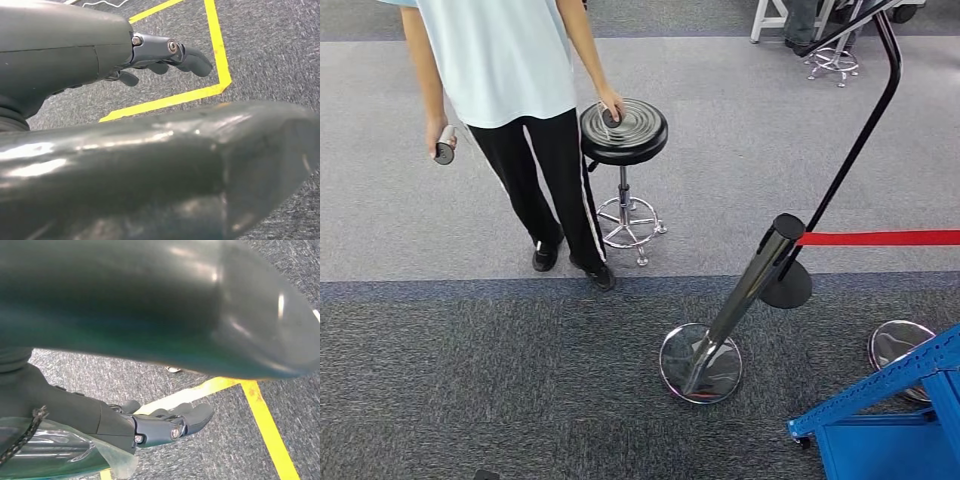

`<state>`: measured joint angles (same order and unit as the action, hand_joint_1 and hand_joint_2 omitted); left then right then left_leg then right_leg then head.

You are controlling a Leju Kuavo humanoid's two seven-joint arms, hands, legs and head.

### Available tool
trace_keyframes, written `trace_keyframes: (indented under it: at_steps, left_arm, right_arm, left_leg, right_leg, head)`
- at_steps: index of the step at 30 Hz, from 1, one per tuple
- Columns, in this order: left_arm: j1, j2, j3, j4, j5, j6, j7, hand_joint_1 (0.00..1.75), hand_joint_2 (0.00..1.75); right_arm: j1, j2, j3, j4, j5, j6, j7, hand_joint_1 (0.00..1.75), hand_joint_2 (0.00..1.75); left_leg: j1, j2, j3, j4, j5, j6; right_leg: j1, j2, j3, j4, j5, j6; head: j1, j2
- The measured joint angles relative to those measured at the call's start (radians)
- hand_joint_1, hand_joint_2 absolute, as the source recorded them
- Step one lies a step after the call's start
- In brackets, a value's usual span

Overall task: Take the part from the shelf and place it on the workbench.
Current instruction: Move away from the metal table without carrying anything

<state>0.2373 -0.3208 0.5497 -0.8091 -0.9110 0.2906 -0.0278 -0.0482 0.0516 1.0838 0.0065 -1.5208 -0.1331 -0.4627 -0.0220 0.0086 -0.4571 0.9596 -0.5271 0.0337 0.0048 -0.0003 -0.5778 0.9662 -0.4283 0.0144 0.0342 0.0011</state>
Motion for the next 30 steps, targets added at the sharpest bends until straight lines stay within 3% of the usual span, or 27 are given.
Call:
trace_keyframes:
  at_steps: [21, 27, 30]
  left_arm:
    - [0.0, 0.0, -0.001, 0.0, 0.0, 0.0, 0.0, 0.0, 0.0]
    - [0.0, 0.0, -0.001, 0.0, -0.003, -0.001, 0.0, 0.0, 0.0]
    - [0.0, 0.0, -0.001, 0.0, -0.007, -0.002, 0.001, 0.0, 0.0]
  right_arm:
    - [0.0, 0.001, 0.0, 0.0, 0.0, 0.0, 0.0, 0.0, 0.0]
    - [-0.001, 0.005, 0.0, 0.0, 0.0, 0.005, 0.001, 0.0, 0.0]
    - [0.0, 0.008, 0.0, 0.0, 0.0, 0.005, 0.001, 0.0, 0.0]
  left_leg:
    - [0.001, 0.0, -0.003, 0.001, 0.001, -0.001]
    - [-0.002, 0.0, -0.008, 0.009, 0.002, 0.006]
    - [-0.002, 0.002, -0.012, 0.005, 0.018, 0.017]
  right_leg:
    - [0.0, 0.0, -0.003, 0.001, 0.001, 0.0]
    - [-0.003, 0.0, -0.005, 0.0, 0.007, 0.01]
    - [-0.005, 0.0, -0.009, 0.001, 0.013, 0.023]
  head:
    - [0.0, 0.0]
    - [0.0, 0.0]
    - [0.0, 0.0]
